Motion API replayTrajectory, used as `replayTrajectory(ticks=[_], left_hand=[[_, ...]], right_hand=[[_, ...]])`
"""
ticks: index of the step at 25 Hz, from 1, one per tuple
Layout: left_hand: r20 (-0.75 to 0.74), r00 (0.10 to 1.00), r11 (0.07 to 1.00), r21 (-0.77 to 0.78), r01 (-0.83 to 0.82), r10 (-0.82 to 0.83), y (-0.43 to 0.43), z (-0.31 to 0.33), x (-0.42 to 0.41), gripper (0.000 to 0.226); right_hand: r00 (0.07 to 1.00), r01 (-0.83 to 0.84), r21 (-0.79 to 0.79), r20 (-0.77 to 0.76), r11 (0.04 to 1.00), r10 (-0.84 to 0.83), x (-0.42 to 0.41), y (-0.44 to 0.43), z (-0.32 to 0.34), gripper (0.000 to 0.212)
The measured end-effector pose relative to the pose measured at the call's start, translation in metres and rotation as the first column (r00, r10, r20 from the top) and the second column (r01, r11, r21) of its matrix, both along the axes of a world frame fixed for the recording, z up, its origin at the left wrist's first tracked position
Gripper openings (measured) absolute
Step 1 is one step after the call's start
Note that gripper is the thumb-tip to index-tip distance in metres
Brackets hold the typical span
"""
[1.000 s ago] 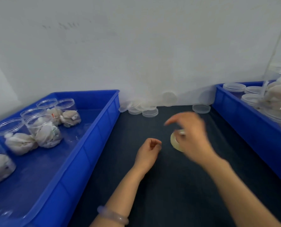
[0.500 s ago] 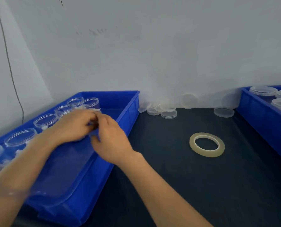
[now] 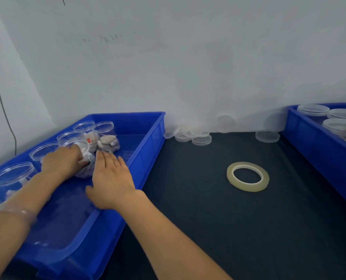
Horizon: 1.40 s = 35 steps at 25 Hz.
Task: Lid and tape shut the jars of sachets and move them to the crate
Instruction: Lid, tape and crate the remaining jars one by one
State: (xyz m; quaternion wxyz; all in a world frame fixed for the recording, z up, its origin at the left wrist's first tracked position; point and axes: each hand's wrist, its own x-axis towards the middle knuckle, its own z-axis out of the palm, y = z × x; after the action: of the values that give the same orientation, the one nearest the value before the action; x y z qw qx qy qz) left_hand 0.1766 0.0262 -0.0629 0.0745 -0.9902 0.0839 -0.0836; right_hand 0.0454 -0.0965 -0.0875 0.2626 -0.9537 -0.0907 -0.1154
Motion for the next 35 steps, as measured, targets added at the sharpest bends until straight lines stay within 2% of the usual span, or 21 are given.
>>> replayTrajectory(ticks=[2,3,5,7,9,11,13,16,19,22,25,28,30,32,33,35], left_hand=[[-0.095,0.995,1.000,-0.012,-0.027,0.026,-0.006,0.006,-0.010,0.031],[-0.091,0.996,0.999,-0.038,-0.022,0.018,-0.007,0.010,-0.016,0.027],[0.018,0.999,0.986,-0.160,0.043,-0.041,-0.008,0.020,-0.026,0.024],[0.185,0.974,0.945,-0.276,0.177,-0.129,-0.011,0.033,-0.043,0.025],[0.393,0.888,0.885,-0.288,0.366,-0.240,-0.022,0.043,-0.070,0.023],[0.601,0.731,0.808,-0.227,0.544,-0.324,-0.041,0.052,-0.109,0.020],[0.692,0.626,0.736,-0.202,0.647,-0.360,-0.062,0.059,-0.147,0.020],[0.637,0.664,0.651,-0.317,0.690,-0.392,-0.096,0.054,-0.180,0.018],[0.528,0.725,0.616,-0.410,0.673,-0.441,-0.134,0.023,-0.190,0.019],[0.470,0.716,0.542,-0.468,0.698,-0.516,-0.169,-0.022,-0.184,0.018],[0.371,0.725,0.365,-0.677,0.639,-0.580,-0.194,-0.057,-0.167,0.059],[0.232,0.760,0.131,-0.914,0.384,-0.607,-0.212,-0.074,-0.155,0.091],[0.222,0.752,0.028,-0.952,0.304,-0.620,-0.222,-0.085,-0.148,0.095],[0.262,0.747,-0.041,-0.953,0.300,-0.612,-0.227,-0.093,-0.142,0.093],[0.278,0.741,-0.070,-0.952,0.299,-0.611,-0.227,-0.096,-0.140,0.092],[0.297,0.724,-0.098,-0.947,0.304,-0.623,-0.229,-0.098,-0.136,0.091]], right_hand=[[1.000,0.001,0.033,0.008,0.999,-0.001,0.001,0.000,-0.002,0.093],[1.000,0.002,0.050,0.015,0.999,-0.003,0.002,0.000,-0.003,0.095],[0.999,0.002,0.081,0.033,0.997,-0.004,0.004,0.000,-0.005,0.103],[0.998,-0.005,0.150,0.070,0.989,-0.006,0.004,0.000,-0.009,0.113],[0.993,-0.024,0.316,0.120,0.948,-0.015,0.001,-0.002,-0.010,0.123],[0.975,-0.057,0.518,0.214,0.854,-0.065,-0.007,-0.009,-0.009,0.125],[0.916,-0.047,0.617,0.340,0.786,-0.212,-0.018,-0.025,-0.011,0.124],[0.838,0.038,0.696,0.369,0.717,-0.402,-0.040,-0.070,-0.021,0.113],[0.874,0.111,0.675,0.283,0.730,-0.395,-0.064,-0.122,-0.050,0.110],[0.911,0.132,0.661,0.212,0.738,-0.353,-0.086,-0.161,-0.081,0.110],[0.924,0.119,0.685,0.189,0.719,-0.333,-0.092,-0.184,-0.099,0.111],[0.950,0.069,0.709,0.169,0.702,-0.264,-0.088,-0.196,-0.105,0.110],[0.975,0.033,0.694,0.136,0.720,-0.176,-0.089,-0.205,-0.105,0.107],[0.992,-0.006,0.690,0.094,0.724,-0.082,-0.092,-0.218,-0.100,0.092],[0.990,-0.002,0.704,0.102,0.710,-0.099,-0.090,-0.225,-0.097,0.080],[0.942,0.120,0.716,0.136,0.688,-0.306,-0.078,-0.245,-0.088,0.062]])
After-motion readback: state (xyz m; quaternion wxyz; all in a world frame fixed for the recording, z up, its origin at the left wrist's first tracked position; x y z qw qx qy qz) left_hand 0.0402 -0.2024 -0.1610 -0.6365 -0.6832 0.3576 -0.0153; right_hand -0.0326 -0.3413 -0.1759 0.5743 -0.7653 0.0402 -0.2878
